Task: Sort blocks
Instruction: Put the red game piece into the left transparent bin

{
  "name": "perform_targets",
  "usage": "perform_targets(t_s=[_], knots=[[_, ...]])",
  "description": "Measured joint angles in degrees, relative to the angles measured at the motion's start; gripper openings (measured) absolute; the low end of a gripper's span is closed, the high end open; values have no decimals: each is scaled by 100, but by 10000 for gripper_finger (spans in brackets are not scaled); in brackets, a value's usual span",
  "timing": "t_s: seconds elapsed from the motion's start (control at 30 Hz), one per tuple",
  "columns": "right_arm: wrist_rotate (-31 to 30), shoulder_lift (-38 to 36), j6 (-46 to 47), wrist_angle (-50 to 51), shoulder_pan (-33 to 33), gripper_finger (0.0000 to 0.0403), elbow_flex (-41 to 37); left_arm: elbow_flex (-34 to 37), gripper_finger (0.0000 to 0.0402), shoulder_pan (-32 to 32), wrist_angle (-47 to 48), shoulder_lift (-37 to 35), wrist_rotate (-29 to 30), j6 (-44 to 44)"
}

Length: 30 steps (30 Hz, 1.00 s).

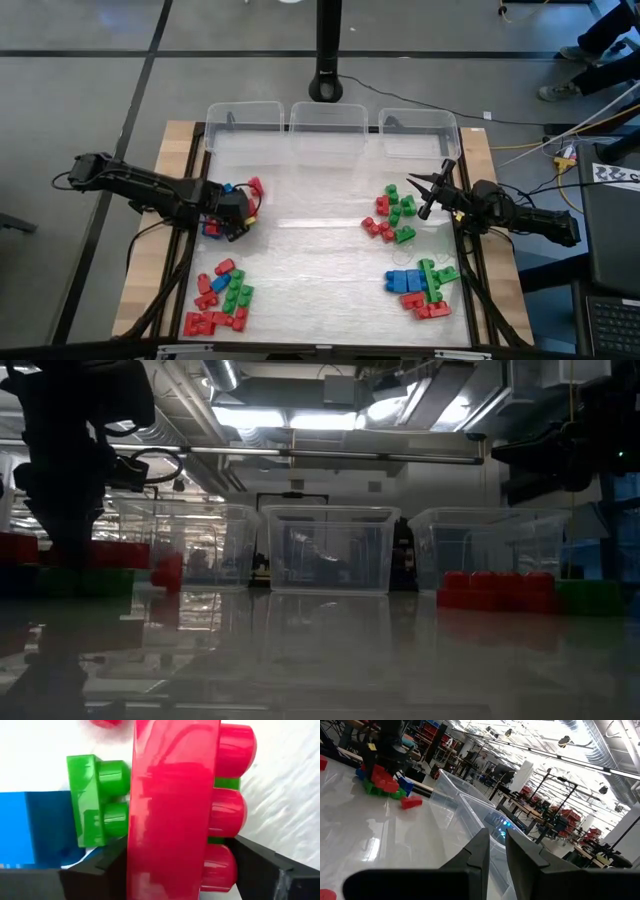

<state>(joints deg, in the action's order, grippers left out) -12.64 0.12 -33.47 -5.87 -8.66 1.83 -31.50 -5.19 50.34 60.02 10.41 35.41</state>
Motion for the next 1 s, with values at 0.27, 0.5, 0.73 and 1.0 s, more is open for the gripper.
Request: perform_targets(t_s=[0.27,0.5,0.73,1.0], knots=[[0,0,-4,0,1,65,0,-429,259,0,3,-2,10,9],[0,0,-7,-2,0,65,0,-1052,257,1,3,-2,293,-279],[0,0,-11,-2,1,65,0,-1891,261,429,-17,-4,1384,-1071],[-2,0,-11,-4,0,65,0,-2337,263,1736,-482,-4,1894,-2482]])
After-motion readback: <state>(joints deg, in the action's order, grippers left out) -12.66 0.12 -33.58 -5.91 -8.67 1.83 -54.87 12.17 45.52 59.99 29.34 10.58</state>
